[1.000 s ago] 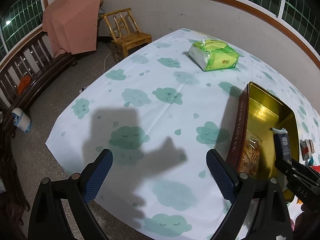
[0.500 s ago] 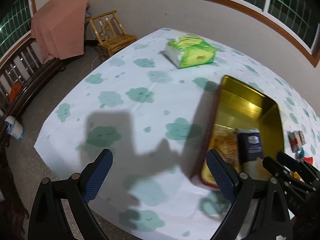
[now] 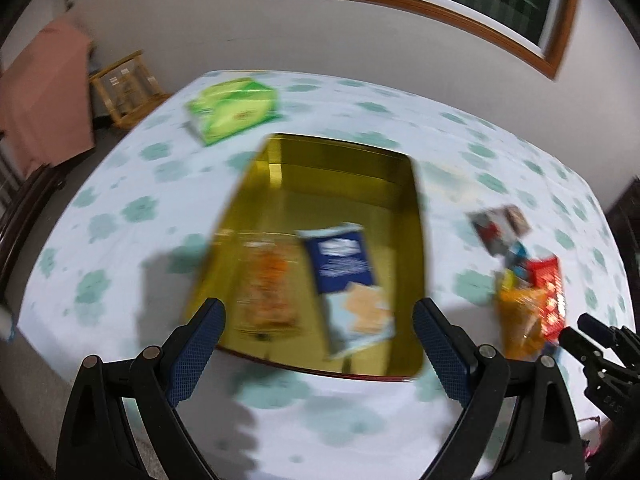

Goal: Organize snacks
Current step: 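Carry the cracker pack into the tin and release it with the right gripper, then grasp the yellow snack bag with the left gripper while the right gripper grasps a small dark candy, then carry the yellow snack bag into the tin and open the left gripper, then move the held dark candy over the tin with the right gripper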

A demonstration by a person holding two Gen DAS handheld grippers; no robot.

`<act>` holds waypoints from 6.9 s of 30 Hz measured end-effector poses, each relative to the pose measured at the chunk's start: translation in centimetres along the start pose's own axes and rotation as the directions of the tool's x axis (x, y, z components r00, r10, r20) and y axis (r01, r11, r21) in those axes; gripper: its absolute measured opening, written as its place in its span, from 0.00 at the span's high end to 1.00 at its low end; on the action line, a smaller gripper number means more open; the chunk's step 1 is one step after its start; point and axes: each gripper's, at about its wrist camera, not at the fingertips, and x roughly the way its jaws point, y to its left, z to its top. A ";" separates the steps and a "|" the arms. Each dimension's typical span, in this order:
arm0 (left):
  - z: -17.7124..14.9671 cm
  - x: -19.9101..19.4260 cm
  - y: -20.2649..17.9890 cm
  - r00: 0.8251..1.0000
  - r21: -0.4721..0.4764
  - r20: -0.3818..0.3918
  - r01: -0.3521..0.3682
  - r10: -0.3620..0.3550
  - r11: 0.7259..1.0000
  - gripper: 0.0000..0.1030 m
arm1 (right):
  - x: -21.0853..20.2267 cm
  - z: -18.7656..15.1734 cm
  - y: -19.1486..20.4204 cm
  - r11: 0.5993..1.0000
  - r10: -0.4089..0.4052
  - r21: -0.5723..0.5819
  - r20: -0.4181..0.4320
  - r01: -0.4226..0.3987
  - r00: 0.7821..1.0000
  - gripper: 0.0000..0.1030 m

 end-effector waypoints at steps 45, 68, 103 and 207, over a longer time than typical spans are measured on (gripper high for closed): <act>-3.8 5.5 -16.0 0.968 0.208 -0.196 0.195 -0.154 0.959 0.10 | 2.9 -7.5 -9.4 0.989 0.044 0.145 -0.088 -0.031 0.995 0.57; -3.4 6.3 -16.5 0.971 0.176 -0.206 0.161 -0.124 0.971 0.10 | 2.3 -8.6 -8.6 0.999 0.044 0.024 -0.067 -0.043 0.997 0.59; -3.0 9.0 -19.4 0.943 0.204 -0.287 0.235 -0.172 0.950 0.50 | 1.8 -9.0 -15.6 0.977 -0.035 0.207 -0.028 0.040 0.999 0.66; 0.9 3.8 3.4 0.998 0.053 -0.053 -0.017 0.020 0.998 0.28 | 0.1 -6.5 -12.6 0.942 -0.207 0.264 -0.040 0.210 0.978 0.79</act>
